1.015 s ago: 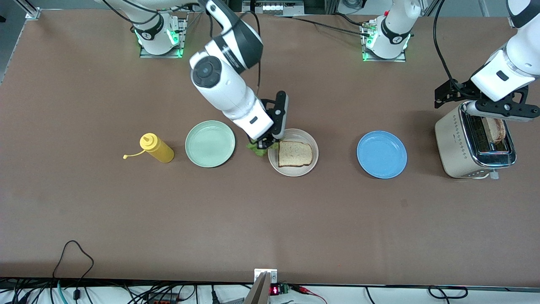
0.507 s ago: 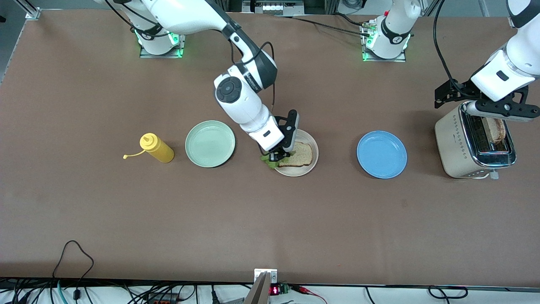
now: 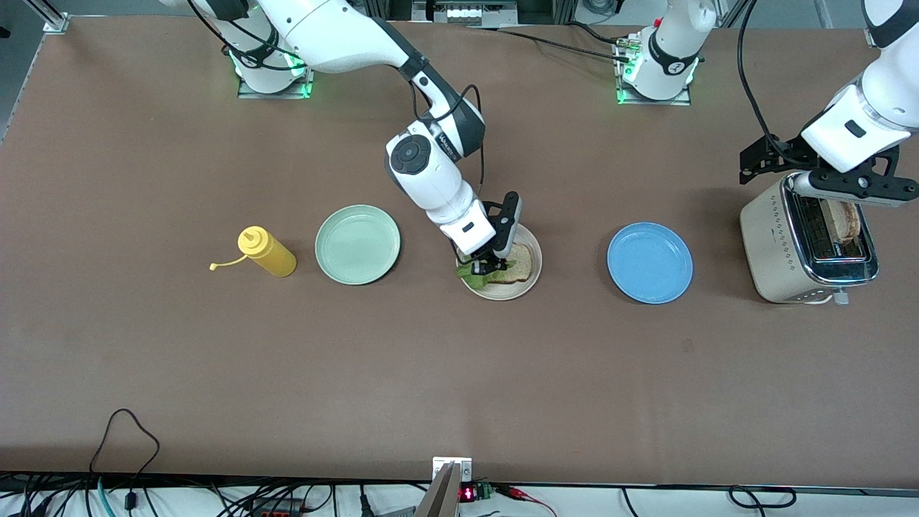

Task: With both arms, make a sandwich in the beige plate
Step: 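Lower the lettuce onto the toast and open the right gripper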

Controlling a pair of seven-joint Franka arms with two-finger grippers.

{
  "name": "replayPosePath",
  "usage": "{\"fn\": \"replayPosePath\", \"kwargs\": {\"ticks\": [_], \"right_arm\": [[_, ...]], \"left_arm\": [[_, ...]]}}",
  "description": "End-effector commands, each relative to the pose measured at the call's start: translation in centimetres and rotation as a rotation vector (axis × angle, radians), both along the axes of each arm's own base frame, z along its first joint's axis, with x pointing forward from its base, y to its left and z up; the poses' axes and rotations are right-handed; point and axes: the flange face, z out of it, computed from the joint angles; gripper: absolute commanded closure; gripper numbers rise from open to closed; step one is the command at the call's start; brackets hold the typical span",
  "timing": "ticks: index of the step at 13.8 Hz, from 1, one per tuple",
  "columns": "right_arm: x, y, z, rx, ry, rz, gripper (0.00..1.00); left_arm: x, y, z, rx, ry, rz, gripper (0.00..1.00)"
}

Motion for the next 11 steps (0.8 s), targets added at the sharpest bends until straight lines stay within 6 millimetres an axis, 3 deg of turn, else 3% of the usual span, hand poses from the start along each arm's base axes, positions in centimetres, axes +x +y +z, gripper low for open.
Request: {"fn": "replayPosePath", "kwargs": {"ticks": [1,2,3,6,8,11], "right_arm": [[-0.6,1.3,0.1,0.027,0.005,-0.030,1.00],[-0.7,1.3,0.1,0.034,0.020,-0.057,0.68],[-0.7,1.4,0.5,0.042,0.026,-0.074,0.01],[-0.1,0.9,1.6,0.056,0.039,-0.109,0.00],[0.6,0.0,4.1,0.060,0.098,-0.175,0.00],[1.6,-2.6,9.9,0.079,0.265,-0.367,0.00]], "left_arm": [[0.0,0.2,0.3,0.017,0.004,0.002,0.00],[0.0,0.2,0.3,0.017,0.004,0.002,0.00],[0.0,0.2,0.3,0.017,0.004,0.002,0.00],[0.0,0.2,0.3,0.017,0.004,0.002,0.00],[0.0,0.2,0.3,0.018,0.004,0.001,0.00],[0.0,0.2,0.3,0.017,0.004,0.003,0.00]]}}
